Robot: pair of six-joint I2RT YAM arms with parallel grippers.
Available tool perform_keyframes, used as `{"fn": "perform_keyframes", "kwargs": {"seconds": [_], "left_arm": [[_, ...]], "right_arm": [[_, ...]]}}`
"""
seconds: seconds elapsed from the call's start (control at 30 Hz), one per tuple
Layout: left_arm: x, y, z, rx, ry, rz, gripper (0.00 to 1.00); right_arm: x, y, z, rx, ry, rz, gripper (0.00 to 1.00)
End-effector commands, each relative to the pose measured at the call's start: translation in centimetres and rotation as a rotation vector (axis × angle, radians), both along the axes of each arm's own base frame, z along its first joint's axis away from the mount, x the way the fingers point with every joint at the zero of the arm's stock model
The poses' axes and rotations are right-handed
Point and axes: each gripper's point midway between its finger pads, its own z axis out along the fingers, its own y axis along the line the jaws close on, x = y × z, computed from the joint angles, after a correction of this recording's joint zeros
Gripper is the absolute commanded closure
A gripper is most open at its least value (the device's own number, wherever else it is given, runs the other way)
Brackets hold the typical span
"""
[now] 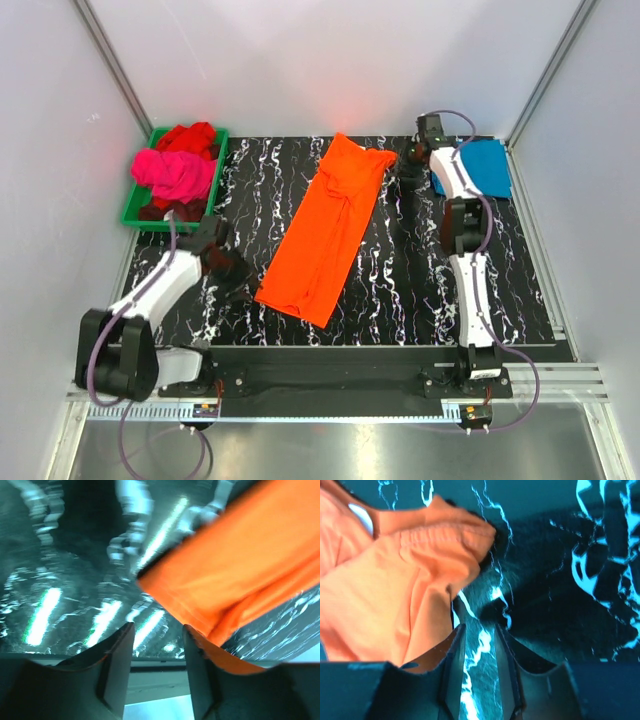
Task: Fold and stack the t-shirts
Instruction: Fold the tshirt
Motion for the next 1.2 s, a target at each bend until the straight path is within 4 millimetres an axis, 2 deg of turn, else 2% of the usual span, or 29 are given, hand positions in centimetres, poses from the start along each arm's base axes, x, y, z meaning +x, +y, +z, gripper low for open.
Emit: {"fn": "perform_keyframes", "kwargs": {"seconds": [0.0, 0.03, 0.07, 0.1, 0.13, 0.2, 0.23, 0.27, 0.33, 0.47, 0.63, 0.73, 0.8, 0.87, 0.9, 0.93, 0.97, 1.0, 1.03, 1.07, 1.17], "left_arm": [[4.7, 0.2, 2.6, 0.106, -0.111, -0.132, 0.51], [5.7, 1.2, 2.6, 0.179, -0.118, -0.149, 0.50], [6.5, 1.5, 2.4, 0.206, -0.113, -0.176, 0.50], [8.1, 1.4, 2.2, 0.226, -0.127, -0.242, 0.50], [8.7, 1.0, 1.8, 0.217, -0.115, -0.275, 0.50], [9.5, 0.8, 1.2, 0.222, -0.082, -0.320, 0.49], [9.7, 0.8, 0.2, 0.225, -0.051, -0.329, 0.49], [9.7, 0.9, -0.2, 0.231, -0.041, -0.333, 0.49], [8.9, 1.7, -1.3, 0.271, -0.010, -0.334, 0.49], [7.2, 2.8, -2.6, 0.310, 0.024, -0.354, 0.47], [5.1, 0.3, -3.5, 0.152, 0.021, -0.411, 0.47], [4.0, -0.9, -4.0, 0.091, 0.030, -0.435, 0.48], [3.0, -1.0, -4.5, 0.093, 0.053, -0.451, 0.52], [2.7, -1.3, -4.6, 0.081, 0.051, -0.459, 0.59], [2.1, -1.5, -4.6, 0.066, 0.053, -0.461, 0.68], [1.8, -1.5, -4.6, 0.061, 0.057, -0.461, 0.74], [1.5, -1.5, -4.6, 0.060, 0.065, -0.460, 0.80], [1.2, -1.7, -4.5, 0.050, 0.066, -0.460, 0.85], [0.7, -1.8, -4.3, 0.042, 0.066, -0.460, 0.96], [0.3, -2.1, -4.1, 0.029, 0.063, -0.465, 1.00], [-1.0, -3.1, -3.3, -0.016, 0.060, -0.466, 1.00]], "right_arm": [[-3.0, -1.6, 0.5, 0.070, 0.076, -0.007, 0.62], [-3.1, -1.2, 4.3, 0.097, 0.008, 0.010, 0.60], [-3.4, -0.5, 5.3, 0.137, -0.010, 0.040, 0.59], [-4.4, -0.1, 5.3, 0.157, 0.012, 0.051, 0.59], [-5.1, 0.9, 7.0, 0.204, 0.003, 0.085, 0.57], [-6.3, 2.3, 7.3, 0.258, 0.038, 0.105, 0.54], [-6.7, 2.9, 8.0, 0.276, 0.036, 0.120, 0.52], [-7.4, 3.3, 7.3, 0.283, 0.056, 0.122, 0.50], [-8.0, 4.4, 7.4, 0.272, 0.056, 0.131, 0.48], [-9.5, 6.3, 5.1, 0.312, 0.094, 0.142, 0.43], [-10.9, 8.6, 2.7, 0.306, 0.127, 0.158, 0.41], [-11.4, 8.1, 1.5, 0.270, 0.156, 0.130, 0.42], [-11.6, 8.0, 0.9, 0.263, 0.158, 0.133, 0.46], [-11.9, 8.0, 0.5, 0.258, 0.173, 0.140, 0.62], [-11.9, 7.9, 0.3, 0.246, 0.172, 0.156, 0.70], [-12.0, 7.6, 0.3, 0.228, 0.172, 0.160, 0.84], [-12.2, 7.4, 0.2, 0.209, 0.181, 0.162, 0.90], [-12.2, 7.0, 0.3, 0.183, 0.172, 0.178, 0.94], [-12.1, 6.6, 0.2, 0.155, 0.169, 0.178, 0.98], [-12.2, 6.3, 0.4, 0.137, 0.174, 0.184, 1.00], [-12.4, 5.4, 0.8, 0.077, 0.171, 0.207, 1.00]]}}
